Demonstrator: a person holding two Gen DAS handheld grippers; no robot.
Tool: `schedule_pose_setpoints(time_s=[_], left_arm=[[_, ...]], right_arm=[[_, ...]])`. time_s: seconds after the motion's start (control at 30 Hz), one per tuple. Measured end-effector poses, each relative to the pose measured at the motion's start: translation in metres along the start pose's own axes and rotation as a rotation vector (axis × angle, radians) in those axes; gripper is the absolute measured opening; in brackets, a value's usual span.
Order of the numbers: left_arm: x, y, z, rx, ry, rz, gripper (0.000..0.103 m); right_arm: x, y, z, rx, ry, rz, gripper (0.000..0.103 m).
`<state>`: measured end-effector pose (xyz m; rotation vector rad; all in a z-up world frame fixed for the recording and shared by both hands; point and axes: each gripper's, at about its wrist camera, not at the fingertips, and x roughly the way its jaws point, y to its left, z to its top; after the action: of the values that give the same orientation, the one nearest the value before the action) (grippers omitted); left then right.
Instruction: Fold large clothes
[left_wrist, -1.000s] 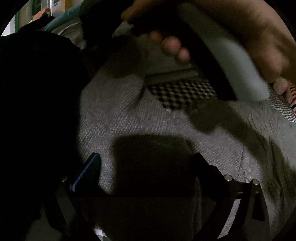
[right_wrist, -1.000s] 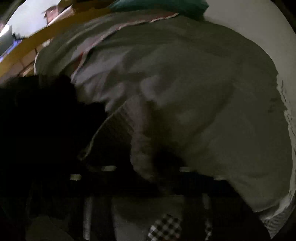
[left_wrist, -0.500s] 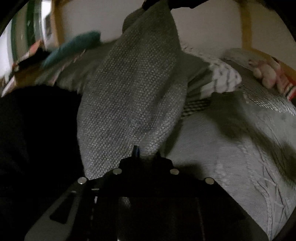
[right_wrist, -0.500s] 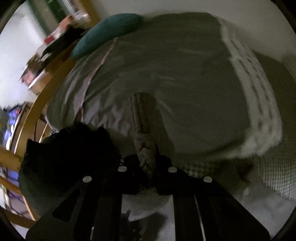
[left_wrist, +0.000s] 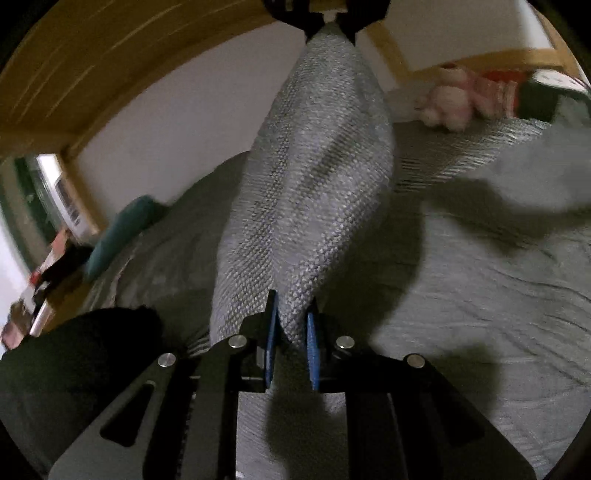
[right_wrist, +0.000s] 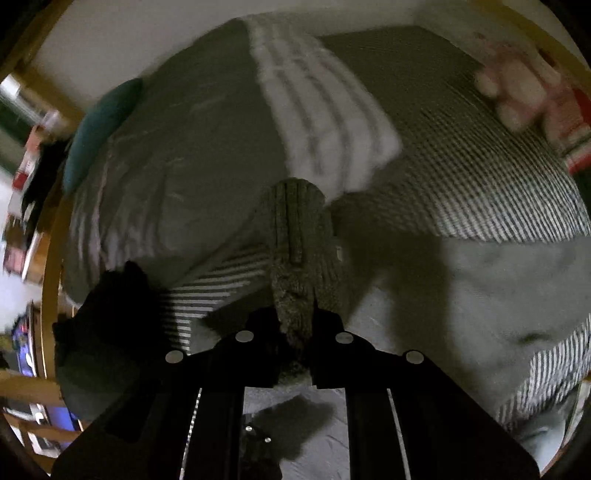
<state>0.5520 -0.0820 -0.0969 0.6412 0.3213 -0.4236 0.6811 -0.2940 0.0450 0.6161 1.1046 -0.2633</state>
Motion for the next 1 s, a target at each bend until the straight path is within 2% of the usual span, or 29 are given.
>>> schedule_pose_setpoints(time_s=[0.07,0.2,0.3,0.33,0.37,0.4,0.43,0.47,0.53,0.6,0.63,0.67,0.7,0.73,0.77,0.8,0.83,0.87,0.9,0.93,1.0], left_arm=[[-0.006,-0.018,0.0,0.025,0.007,-0.032,0.013],[-0.008,-0.04,-0.003,0.006,0.056,-0.113,0.016],[0.001,-0.053,-0.01,0.029,0.103,-0.113,0.017],[0.004,-0.056,-0.014,0.036,0.122,-0.116,0.017],[0.012,-0.058,-0.018,0.037,0.159,-0.121,0.02],[0.019,-0.058,-0.02,0.028,0.194,-0.127,0.022],[0.025,-0.055,-0.024,0.007,0.218,-0.133,0.028],[0.03,-0.046,-0.026,-0.039,0.239,-0.142,0.035],[0.043,-0.023,-0.031,-0.165,0.298,-0.19,0.038],[0.053,-0.008,-0.038,-0.257,0.337,-0.244,0.039],[0.055,-0.004,-0.04,-0.282,0.345,-0.26,0.039],[0.055,-0.004,-0.04,-0.282,0.347,-0.257,0.039],[0.054,-0.008,-0.04,-0.263,0.343,-0.241,0.039],[0.052,-0.014,-0.041,-0.233,0.338,-0.215,0.039],[0.051,-0.019,-0.04,-0.209,0.334,-0.191,0.041],[0.049,-0.024,-0.04,-0.188,0.33,-0.171,0.041],[0.049,-0.028,-0.041,-0.173,0.326,-0.154,0.042],[0.047,-0.028,-0.039,-0.171,0.325,-0.149,0.042],[0.047,-0.028,-0.04,-0.173,0.325,-0.147,0.043],[0.047,-0.027,-0.041,-0.179,0.326,-0.147,0.044],[0.047,-0.023,-0.038,-0.177,0.325,-0.142,0.045]], right_arm=[[0.001,-0.029,-0.005,0.055,0.01,-0.012,0.011],[0.013,-0.08,-0.015,0.167,0.035,-0.028,0.012],[0.034,-0.109,-0.024,0.211,0.086,-0.043,0.018],[0.046,-0.115,-0.026,0.211,0.125,0.006,0.026],[0.051,-0.117,-0.026,0.201,0.138,0.071,0.062],[0.051,-0.122,-0.025,0.189,0.114,0.171,0.093],[0.045,-0.125,-0.023,0.184,0.068,0.225,0.1],[0.034,-0.13,-0.02,0.167,0.004,0.273,0.1],[0.019,-0.141,-0.013,0.121,-0.072,0.281,0.1],[0.014,-0.155,-0.012,0.056,-0.111,0.231,0.1],[0.017,-0.164,-0.012,-0.013,-0.129,0.151,0.1],[0.025,-0.174,-0.016,-0.089,-0.139,0.066,0.1],[0.034,-0.18,-0.02,-0.133,-0.133,0.019,0.1],[0.054,-0.201,-0.027,-0.172,-0.09,-0.028,0.1],[0.068,-0.216,-0.033,-0.165,-0.05,-0.028,0.1],[0.083,-0.234,-0.04,-0.128,-0.001,0.002,0.1],[0.106,-0.259,-0.05,-0.048,0.077,0.081,0.1],[0.121,-0.274,-0.058,0.002,0.118,0.15,0.1],[0.13,-0.282,-0.066,0.018,0.124,0.209,0.1],[0.127,-0.284,-0.074,-0.033,0.031,0.248,0.1],[0.127,-0.286,-0.079,-0.024,-0.033,0.35,0.1]])
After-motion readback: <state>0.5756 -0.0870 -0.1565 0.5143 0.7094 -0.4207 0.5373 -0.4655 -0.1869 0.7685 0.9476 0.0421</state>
